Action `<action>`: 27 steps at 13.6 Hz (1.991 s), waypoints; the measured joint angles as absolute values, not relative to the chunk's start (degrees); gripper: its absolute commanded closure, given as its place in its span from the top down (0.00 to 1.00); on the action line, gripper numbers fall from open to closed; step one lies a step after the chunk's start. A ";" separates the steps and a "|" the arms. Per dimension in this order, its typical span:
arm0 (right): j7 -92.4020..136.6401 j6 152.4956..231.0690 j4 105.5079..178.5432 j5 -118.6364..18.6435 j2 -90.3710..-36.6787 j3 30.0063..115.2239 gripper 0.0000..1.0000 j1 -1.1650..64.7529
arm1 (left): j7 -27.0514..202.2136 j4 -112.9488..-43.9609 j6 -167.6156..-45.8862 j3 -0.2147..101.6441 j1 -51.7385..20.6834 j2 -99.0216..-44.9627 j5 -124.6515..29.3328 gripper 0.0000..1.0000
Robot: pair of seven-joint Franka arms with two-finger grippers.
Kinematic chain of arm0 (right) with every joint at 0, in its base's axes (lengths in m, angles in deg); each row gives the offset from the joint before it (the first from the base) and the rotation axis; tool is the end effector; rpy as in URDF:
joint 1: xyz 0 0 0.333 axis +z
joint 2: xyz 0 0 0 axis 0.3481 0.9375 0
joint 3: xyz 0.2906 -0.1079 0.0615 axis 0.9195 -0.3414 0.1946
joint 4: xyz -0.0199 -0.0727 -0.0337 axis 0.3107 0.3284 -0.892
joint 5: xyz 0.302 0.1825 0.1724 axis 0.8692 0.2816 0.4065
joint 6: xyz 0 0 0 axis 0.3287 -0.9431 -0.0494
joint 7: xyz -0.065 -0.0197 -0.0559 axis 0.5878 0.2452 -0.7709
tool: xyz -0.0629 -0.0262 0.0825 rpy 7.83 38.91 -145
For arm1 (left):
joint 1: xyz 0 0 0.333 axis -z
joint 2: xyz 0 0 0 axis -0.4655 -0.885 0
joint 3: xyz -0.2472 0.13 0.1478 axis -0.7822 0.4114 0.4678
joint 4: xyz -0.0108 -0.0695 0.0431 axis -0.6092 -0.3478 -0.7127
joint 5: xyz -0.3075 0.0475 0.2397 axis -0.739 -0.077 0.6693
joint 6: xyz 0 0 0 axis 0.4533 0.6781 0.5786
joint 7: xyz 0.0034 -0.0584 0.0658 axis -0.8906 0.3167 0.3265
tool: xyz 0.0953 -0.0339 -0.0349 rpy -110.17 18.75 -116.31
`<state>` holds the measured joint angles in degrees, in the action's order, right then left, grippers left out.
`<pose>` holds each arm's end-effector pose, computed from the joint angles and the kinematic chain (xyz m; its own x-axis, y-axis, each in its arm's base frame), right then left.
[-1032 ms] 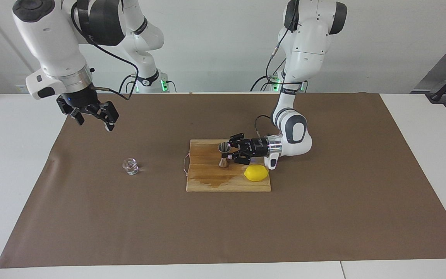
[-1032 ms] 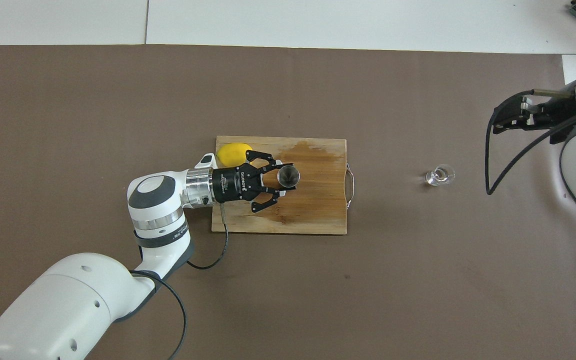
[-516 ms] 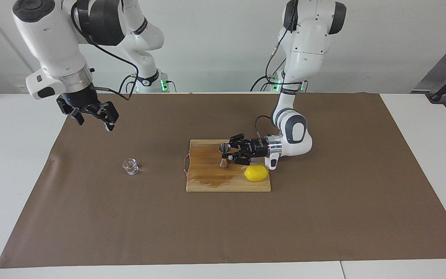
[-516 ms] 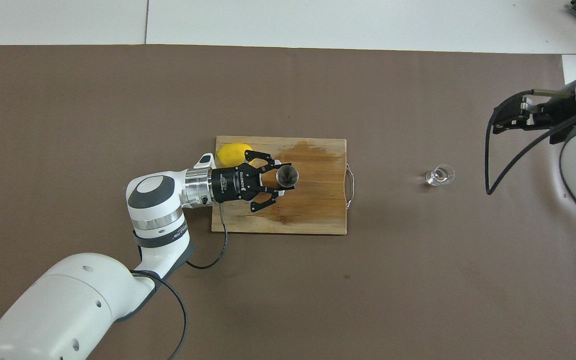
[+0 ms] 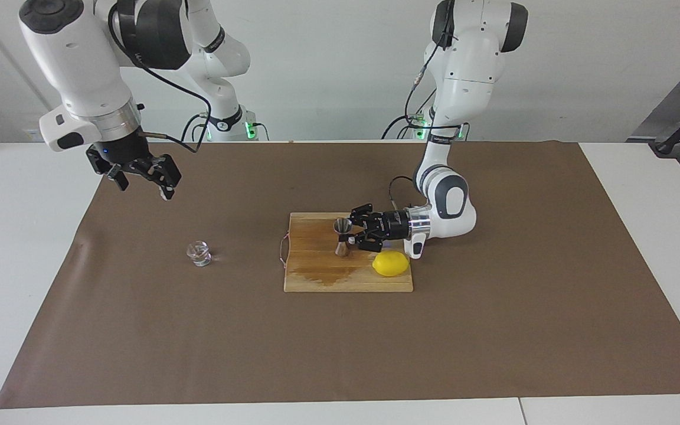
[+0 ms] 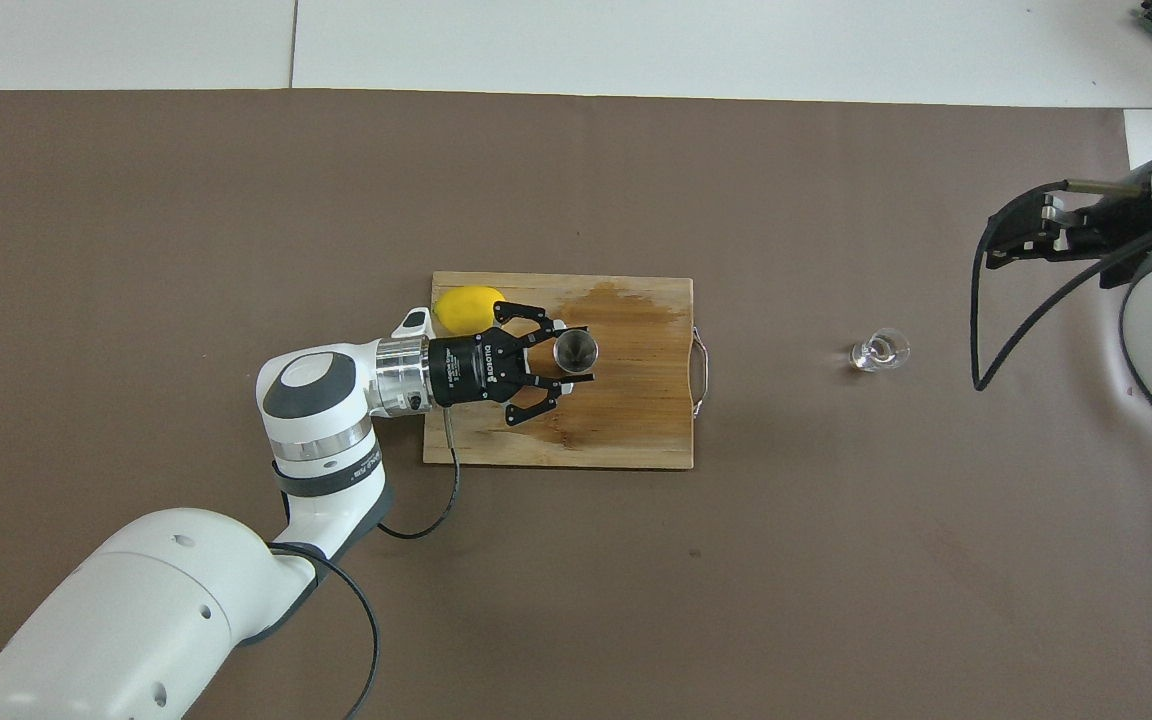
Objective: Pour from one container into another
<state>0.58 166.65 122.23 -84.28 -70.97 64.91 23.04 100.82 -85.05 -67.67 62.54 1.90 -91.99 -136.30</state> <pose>0.5996 0.0164 0.6015 0.9809 -0.1928 0.0256 -0.1941 -0.9791 0.0614 0.5309 -0.2964 0.2272 0.0818 -0.0220 -0.9964 0.9954 0.0511 0.0806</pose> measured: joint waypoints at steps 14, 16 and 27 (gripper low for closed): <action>3.70 168.91 134.42 -84.19 -81.49 64.85 1.00 22.61 | 101.09 -84.04 -67.34 65.29 -1.09 -91.89 -125.75 1.00; 5.08 167.12 134.28 -83.15 -81.82 64.83 1.00 22.30 | 102.06 -82.91 -65.86 65.40 -3.93 -91.42 -121.15 1.00; 12.23 165.08 133.18 -81.27 -82.76 64.12 1.00 20.01 | 106.15 -70.82 -57.83 69.29 -15.18 -84.92 -86.58 1.00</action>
